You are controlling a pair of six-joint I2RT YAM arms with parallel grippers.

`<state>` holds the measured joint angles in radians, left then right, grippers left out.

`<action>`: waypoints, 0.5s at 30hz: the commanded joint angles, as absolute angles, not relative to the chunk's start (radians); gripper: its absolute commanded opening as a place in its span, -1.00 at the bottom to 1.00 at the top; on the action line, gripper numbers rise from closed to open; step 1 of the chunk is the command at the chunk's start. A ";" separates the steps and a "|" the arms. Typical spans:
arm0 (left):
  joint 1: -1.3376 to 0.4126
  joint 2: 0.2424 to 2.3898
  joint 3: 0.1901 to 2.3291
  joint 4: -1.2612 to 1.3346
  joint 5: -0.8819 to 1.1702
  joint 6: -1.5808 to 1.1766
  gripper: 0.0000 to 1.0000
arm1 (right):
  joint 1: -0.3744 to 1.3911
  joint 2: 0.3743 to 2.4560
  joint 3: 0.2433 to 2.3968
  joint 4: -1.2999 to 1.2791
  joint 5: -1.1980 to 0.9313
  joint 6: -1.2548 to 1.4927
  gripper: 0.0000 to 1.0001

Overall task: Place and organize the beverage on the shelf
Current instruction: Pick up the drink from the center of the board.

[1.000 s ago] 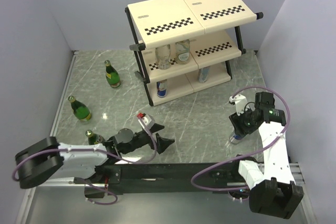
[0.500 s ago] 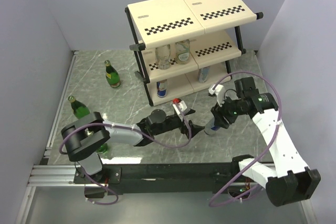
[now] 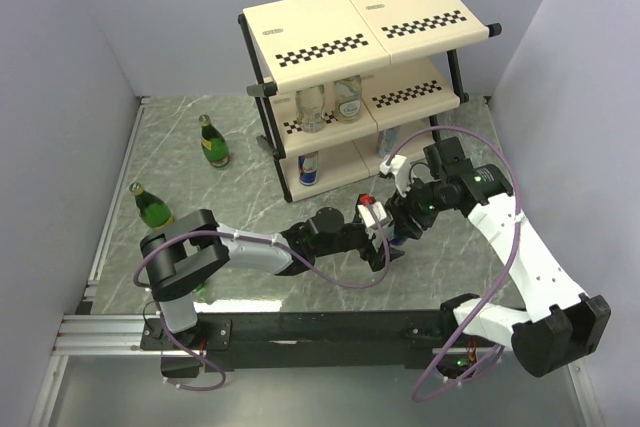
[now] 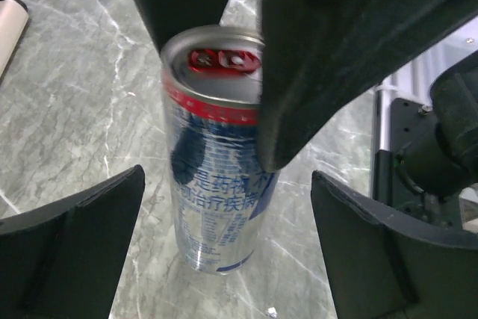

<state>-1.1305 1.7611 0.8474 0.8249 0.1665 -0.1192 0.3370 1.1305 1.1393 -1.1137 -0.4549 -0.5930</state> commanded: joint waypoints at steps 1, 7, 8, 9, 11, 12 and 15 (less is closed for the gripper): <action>-1.149 1.776 0.916 0.782 0.138 -0.051 0.96 | 0.350 1.132 1.195 -1.066 -0.465 -0.557 -1.00; -1.167 1.787 0.942 0.765 0.083 -0.025 0.88 | 0.354 1.132 1.192 -1.062 -0.498 -0.538 -1.00; -1.167 1.789 0.943 0.767 0.081 -0.023 0.88 | 0.353 1.134 1.190 -1.062 -0.502 -0.538 -1.00; -1.170 1.789 0.943 0.770 0.077 -0.021 0.87 | 0.354 1.134 1.189 -1.057 -0.505 -0.535 -1.00; -1.175 1.786 0.940 0.791 0.069 -0.021 0.88 | 0.353 1.143 1.189 -1.057 -0.512 -0.529 -1.00; -1.175 1.786 0.937 0.801 0.064 -0.023 0.87 | 0.353 1.146 1.189 -1.058 -0.517 -0.528 -1.00; -1.178 1.778 0.928 0.851 0.043 -0.034 0.87 | 0.353 1.149 1.189 -1.052 -0.534 -0.509 -1.00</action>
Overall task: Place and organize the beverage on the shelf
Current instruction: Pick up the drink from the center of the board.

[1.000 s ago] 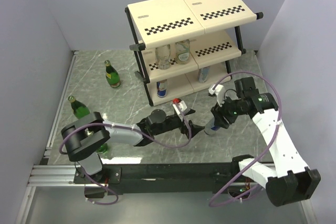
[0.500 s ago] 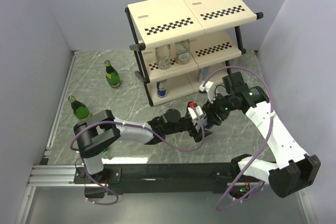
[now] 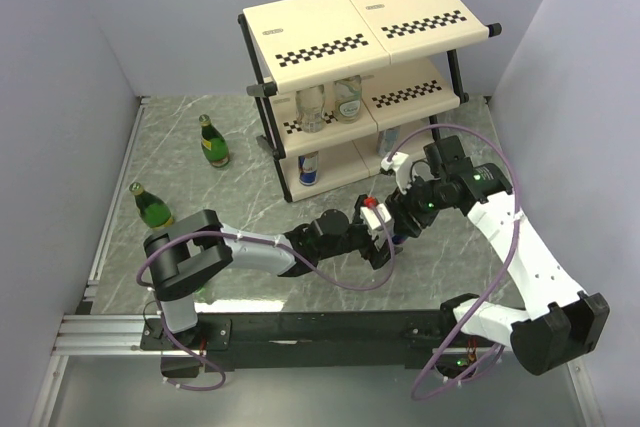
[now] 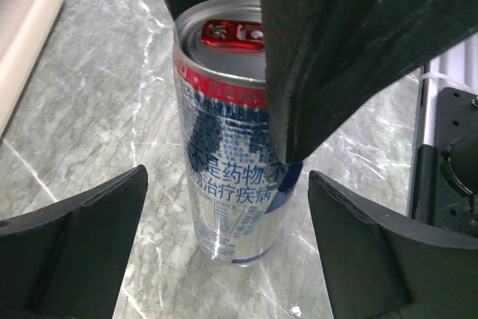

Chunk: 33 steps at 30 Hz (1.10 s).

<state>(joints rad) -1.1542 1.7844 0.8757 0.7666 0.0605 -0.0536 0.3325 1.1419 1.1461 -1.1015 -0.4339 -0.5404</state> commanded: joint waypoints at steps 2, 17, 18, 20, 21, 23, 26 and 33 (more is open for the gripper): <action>-1.178 1.769 0.904 0.912 0.044 -0.043 0.88 | 0.353 1.146 1.184 -1.035 -0.537 -0.486 -1.00; -1.187 1.750 0.864 0.956 0.025 -0.011 0.71 | 0.350 1.131 1.192 -1.008 -0.508 -0.423 -1.00; -1.189 1.749 0.873 0.940 0.014 -0.011 0.69 | 0.350 1.131 1.192 -1.005 -0.500 -0.423 -1.00; -1.193 1.743 0.884 0.888 0.003 0.038 0.67 | 0.350 1.127 1.192 -1.005 -0.483 -0.426 -1.00; -1.193 1.741 0.890 0.871 -0.003 0.047 0.66 | 0.350 1.127 1.193 -1.005 -0.482 -0.426 -1.00; -1.196 1.740 0.897 0.835 -0.046 0.067 0.60 | 0.351 1.129 1.193 -1.005 -0.483 -0.429 -1.00; -1.197 1.743 0.916 0.805 -0.052 0.075 0.46 | 0.353 1.134 1.195 -1.005 -0.489 -0.428 -1.00; -1.200 1.752 0.940 0.805 -0.040 0.063 -0.18 | 0.351 1.131 1.189 -1.002 -0.489 -0.423 -1.00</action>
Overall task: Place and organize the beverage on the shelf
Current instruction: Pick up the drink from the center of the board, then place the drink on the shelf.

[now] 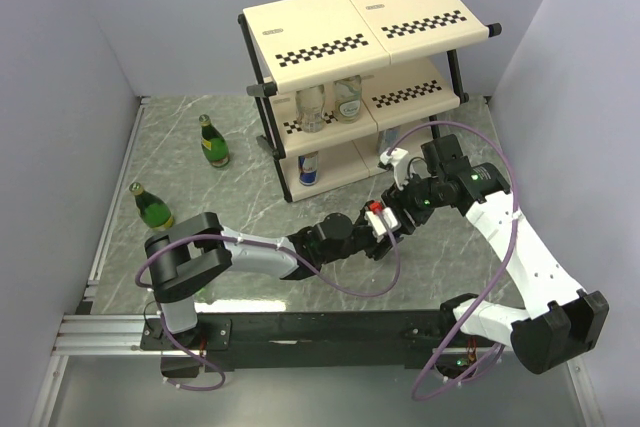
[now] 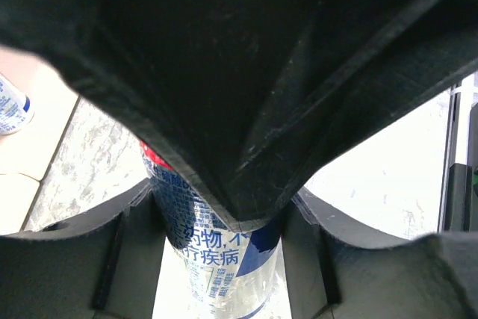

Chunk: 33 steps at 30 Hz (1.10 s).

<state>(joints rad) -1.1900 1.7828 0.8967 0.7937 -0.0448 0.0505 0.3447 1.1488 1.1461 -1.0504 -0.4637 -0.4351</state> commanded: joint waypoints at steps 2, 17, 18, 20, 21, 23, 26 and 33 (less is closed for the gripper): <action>-1.200 1.752 0.943 0.798 -0.037 0.060 -0.69 | 0.351 1.131 1.189 -1.002 -0.489 -0.425 -1.00; -1.192 1.667 0.776 0.884 -0.089 -0.063 -0.99 | 0.319 1.062 1.255 -0.973 -0.494 -0.388 0.70; -1.190 1.664 0.773 0.882 -0.095 -0.066 -0.99 | 0.315 1.054 1.259 -0.977 -0.502 -0.391 0.70; -1.187 1.661 0.764 0.877 -0.109 -0.072 -0.99 | 0.296 1.043 1.264 -0.979 -0.511 -0.393 0.72; -1.186 1.661 0.761 0.879 -0.115 -0.075 -0.99 | 0.288 1.032 1.269 -0.979 -0.508 -0.394 0.72; -1.184 1.654 0.749 0.890 -0.145 -0.087 -0.99 | 0.264 1.020 1.269 -0.973 -0.503 -0.391 0.73; -1.183 1.644 0.741 0.931 -0.204 -0.113 -0.99 | 0.166 0.999 1.241 -0.924 -0.514 -0.376 0.74; -1.184 1.733 0.814 1.081 -0.446 -0.166 -0.99 | 0.005 0.950 1.059 -0.659 -0.462 -0.249 0.75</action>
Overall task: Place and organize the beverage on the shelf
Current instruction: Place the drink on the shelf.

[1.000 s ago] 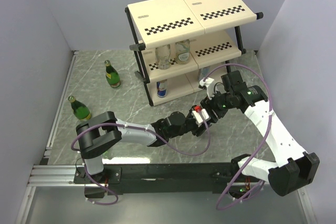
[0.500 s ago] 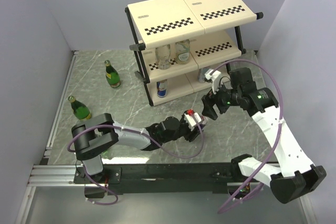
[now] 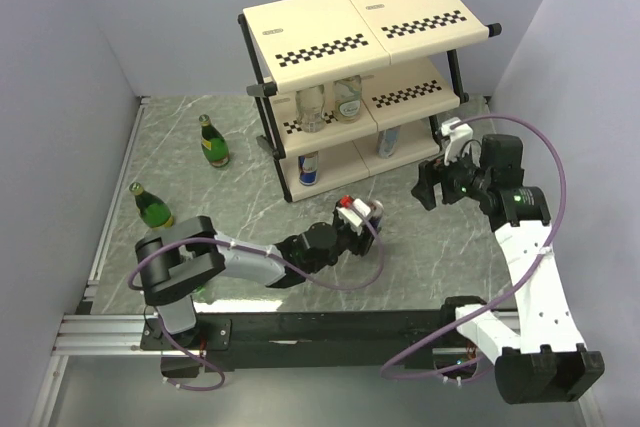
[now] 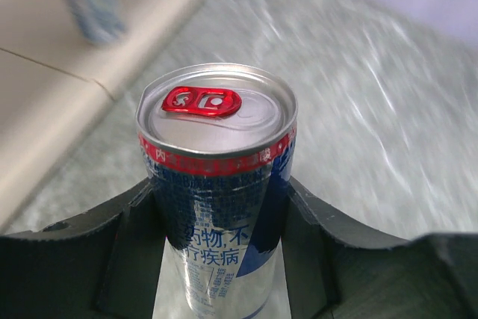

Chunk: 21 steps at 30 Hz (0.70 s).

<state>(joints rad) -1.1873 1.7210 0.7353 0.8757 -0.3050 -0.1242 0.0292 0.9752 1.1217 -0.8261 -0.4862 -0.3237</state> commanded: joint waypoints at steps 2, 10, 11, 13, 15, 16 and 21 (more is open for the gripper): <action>-1.184 1.796 0.868 1.124 -0.558 -0.155 -0.99 | -0.046 0.937 1.017 -0.617 -0.451 -0.212 0.75; -1.166 1.974 1.095 1.106 -0.851 -0.100 -0.99 | -0.120 0.896 0.956 -0.512 -0.482 -0.170 0.75; -1.157 1.985 1.120 1.106 -0.874 -0.097 -0.99 | -0.123 0.888 0.951 -0.506 -0.479 -0.169 0.75; -1.143 2.009 1.140 1.103 -0.888 -0.100 -0.99 | -0.132 0.874 0.939 -0.496 -0.474 -0.167 0.75; -1.118 2.025 1.178 1.060 -0.885 -0.126 -0.99 | -0.138 0.867 0.930 -0.494 -0.479 -0.169 0.75; -1.112 2.037 1.189 1.051 -0.882 -0.138 -0.99 | -0.138 0.867 0.931 -0.495 -0.482 -0.169 0.75; -1.081 2.089 1.256 1.055 -0.893 -0.107 -0.99 | -0.155 0.861 0.927 -0.500 -0.494 -0.173 0.75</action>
<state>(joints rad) -1.0927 2.0811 1.1858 0.9821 -0.8600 -0.1165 -0.1417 0.8772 0.9318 -0.5385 -0.4805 -0.1787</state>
